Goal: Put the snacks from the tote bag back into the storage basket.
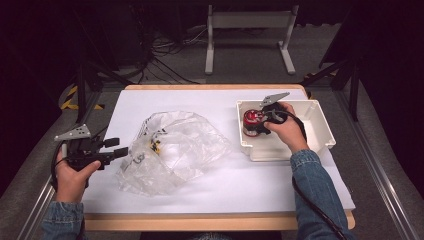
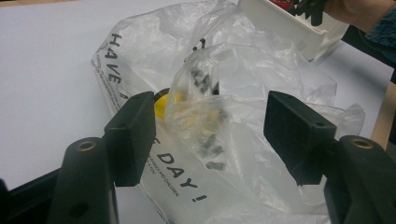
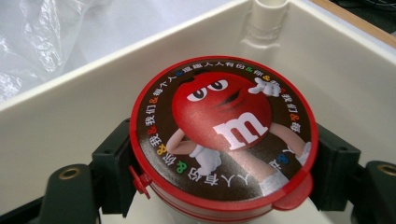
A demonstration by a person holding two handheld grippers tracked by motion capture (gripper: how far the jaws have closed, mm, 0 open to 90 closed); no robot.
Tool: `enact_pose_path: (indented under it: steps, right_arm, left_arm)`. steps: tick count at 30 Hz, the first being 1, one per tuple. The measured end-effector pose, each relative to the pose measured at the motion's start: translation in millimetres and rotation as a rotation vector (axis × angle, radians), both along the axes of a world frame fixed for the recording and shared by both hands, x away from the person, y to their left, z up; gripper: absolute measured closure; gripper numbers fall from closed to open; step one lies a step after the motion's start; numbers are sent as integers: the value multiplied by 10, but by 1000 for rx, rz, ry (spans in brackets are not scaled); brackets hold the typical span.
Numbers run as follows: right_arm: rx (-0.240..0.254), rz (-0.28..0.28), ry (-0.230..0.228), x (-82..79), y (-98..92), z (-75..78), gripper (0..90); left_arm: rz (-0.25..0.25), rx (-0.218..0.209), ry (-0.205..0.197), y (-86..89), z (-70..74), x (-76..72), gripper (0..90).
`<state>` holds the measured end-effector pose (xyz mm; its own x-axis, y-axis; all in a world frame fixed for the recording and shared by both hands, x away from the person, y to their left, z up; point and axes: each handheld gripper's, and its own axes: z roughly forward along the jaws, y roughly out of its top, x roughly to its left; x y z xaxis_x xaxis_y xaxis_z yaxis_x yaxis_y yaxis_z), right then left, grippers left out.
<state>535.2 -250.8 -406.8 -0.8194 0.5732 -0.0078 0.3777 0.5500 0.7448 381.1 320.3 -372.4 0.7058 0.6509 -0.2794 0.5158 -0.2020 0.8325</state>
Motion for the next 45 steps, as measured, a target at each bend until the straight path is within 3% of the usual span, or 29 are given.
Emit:
enact_pose_path:
  steps: [10, 24, 25, 26, 27, 31, 39, 45]
  right_arm:
    - [20, 8, -18, -26, 15, -51, 251]
    - [-1, 7, -20, -43, 64, -52, 246]
    - [6, 5, -19, -43, 63, -48, 235]
    - [23, -7, -17, -45, 59, -29, 156]
    - [23, -7, -17, -45, 59, -29, 156]
    - [49, -43, -4, -86, 19, 72, 74]
    - [77, -65, -21, -212, -81, 282, 59]
    - [79, -63, -46, -407, -114, 519, 62]
  left_arm:
    - [-6, 3, 7, -9, -2, 9, 353]
    - [-7, 9, 15, 1, -25, 23, 357]
    - [-9, 9, 14, 0, -26, 26, 356]
    - [-9, 9, 15, -2, -25, 27, 356]
    - [-9, 9, 15, -2, -25, 27, 356]
    - [-13, 15, 9, -8, -20, 39, 354]
    - [-36, 30, 13, -57, -7, 38, 359]
    - [-50, 29, 18, -60, -10, 30, 356]
